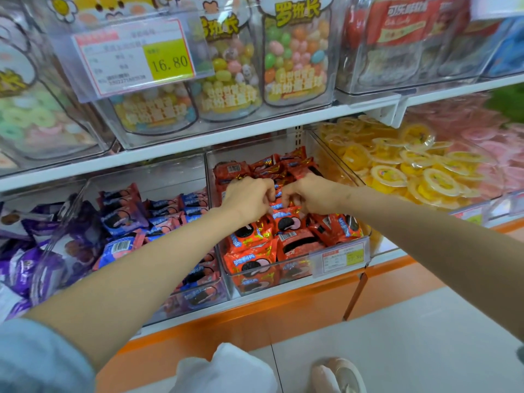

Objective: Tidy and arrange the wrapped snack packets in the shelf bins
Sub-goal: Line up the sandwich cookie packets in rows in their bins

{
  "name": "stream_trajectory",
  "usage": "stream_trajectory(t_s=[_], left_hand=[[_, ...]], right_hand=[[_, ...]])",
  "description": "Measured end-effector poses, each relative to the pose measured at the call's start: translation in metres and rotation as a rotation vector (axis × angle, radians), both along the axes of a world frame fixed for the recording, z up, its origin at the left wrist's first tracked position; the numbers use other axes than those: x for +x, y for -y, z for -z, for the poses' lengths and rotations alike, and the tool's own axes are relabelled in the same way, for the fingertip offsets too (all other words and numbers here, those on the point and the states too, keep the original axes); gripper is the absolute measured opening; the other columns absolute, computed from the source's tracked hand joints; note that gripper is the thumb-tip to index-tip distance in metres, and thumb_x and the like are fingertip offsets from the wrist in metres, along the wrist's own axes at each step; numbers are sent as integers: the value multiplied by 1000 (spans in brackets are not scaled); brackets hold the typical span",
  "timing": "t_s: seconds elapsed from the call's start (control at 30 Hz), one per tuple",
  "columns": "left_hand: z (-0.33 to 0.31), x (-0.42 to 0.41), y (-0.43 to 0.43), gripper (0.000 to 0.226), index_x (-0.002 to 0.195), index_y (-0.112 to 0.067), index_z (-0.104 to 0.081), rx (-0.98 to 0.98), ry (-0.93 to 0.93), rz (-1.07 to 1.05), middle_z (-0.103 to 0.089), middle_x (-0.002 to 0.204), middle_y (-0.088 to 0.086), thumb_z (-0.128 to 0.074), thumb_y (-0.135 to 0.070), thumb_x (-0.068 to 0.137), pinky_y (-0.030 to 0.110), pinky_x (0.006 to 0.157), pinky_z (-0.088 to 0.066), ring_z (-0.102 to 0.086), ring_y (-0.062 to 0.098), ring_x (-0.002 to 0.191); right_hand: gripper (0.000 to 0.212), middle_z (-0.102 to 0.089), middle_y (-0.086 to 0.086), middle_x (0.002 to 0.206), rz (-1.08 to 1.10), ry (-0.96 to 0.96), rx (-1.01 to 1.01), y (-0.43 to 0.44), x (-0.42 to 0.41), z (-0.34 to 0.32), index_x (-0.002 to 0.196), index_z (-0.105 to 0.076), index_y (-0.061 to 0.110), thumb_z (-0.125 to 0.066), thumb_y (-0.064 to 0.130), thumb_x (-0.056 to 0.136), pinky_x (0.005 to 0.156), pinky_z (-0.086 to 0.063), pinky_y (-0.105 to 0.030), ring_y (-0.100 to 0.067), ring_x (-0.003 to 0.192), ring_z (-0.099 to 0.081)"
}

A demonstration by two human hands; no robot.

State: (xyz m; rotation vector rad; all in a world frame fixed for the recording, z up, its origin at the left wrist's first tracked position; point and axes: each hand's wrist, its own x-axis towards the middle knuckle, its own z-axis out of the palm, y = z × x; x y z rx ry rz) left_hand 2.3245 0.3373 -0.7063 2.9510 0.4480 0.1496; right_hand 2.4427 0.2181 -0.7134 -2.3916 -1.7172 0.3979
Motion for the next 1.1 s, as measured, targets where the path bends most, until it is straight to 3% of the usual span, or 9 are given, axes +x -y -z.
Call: stream_trajectory(t_s=[0.13,0.3,0.47,0.57,0.7,0.87,0.97,1.03,1.1], left_hand=[[0,-1,-1,10,88,-20,-60,-23,-2,-8,-72,84,-6,-68,-17,83,24,67,-33,-63,10,90],[7,-3,-8,11,95,-21,-59,37,41,56,-69,90,-7,-65,-20,85,27,69,-34,-59,14,96],[4,-13,-12,11,96,-23,-61,25,119,210,-56,103,-3,-64,-21,86,31,81,-32,-46,18,101],[2,-16,-14,27,107,-30,-66,40,-67,374,-51,111,-9,-56,-12,91,29,88,-23,-37,15,103],[0,-15,-17,55,119,-37,-60,87,-248,348,-45,119,-12,-38,4,90,26,79,-16,-33,15,102],[-4,-16,-17,39,117,-36,-61,8,-240,333,-47,120,-9,-45,-7,95,27,90,-19,-33,14,105],[-7,-21,-17,26,115,-29,-63,-148,-152,253,-48,119,-3,-53,-17,94,37,107,-21,-35,20,118],[-10,-24,-17,22,112,-23,-64,-206,-87,235,-51,115,2,-55,-18,93,34,101,-30,-43,19,112],[-14,-26,-12,19,109,-18,-64,-299,-4,194,-58,106,0,-53,-19,94,25,87,-40,-52,11,98]], right_hand=[[28,-56,1,68,55,2,38,-1,0,4,91,-59,14,-47,-10,84,72,-52,-30,-14,67,-61],[25,-60,-2,82,62,8,38,1,-3,2,93,-58,17,-57,-6,82,78,-50,-31,-19,83,-65],[17,-65,10,92,-84,234,185,22,-14,-15,98,-68,22,-66,17,82,91,-30,-30,-11,95,-54],[26,-67,12,105,-169,336,-79,29,-24,-10,108,-68,30,-60,44,87,95,-23,-29,-11,103,-55],[52,-62,9,121,-198,447,-289,31,-24,3,127,-56,32,-46,63,86,94,-20,-33,-17,111,-48],[48,-57,7,109,-171,367,-344,29,-30,-7,117,-62,28,-56,60,82,100,-20,-36,-16,112,-42],[34,-59,10,104,-102,138,-170,33,-28,-15,103,-60,27,-70,48,77,100,-22,-35,-11,104,-46],[27,-61,12,96,-45,-20,-58,40,-26,-22,96,-56,28,-74,37,77,91,-32,-28,-7,87,-53],[28,-59,11,91,26,-183,79,51,-27,-26,92,-52,27,-76,23,77,71,-39,-16,-6,75,-54]])
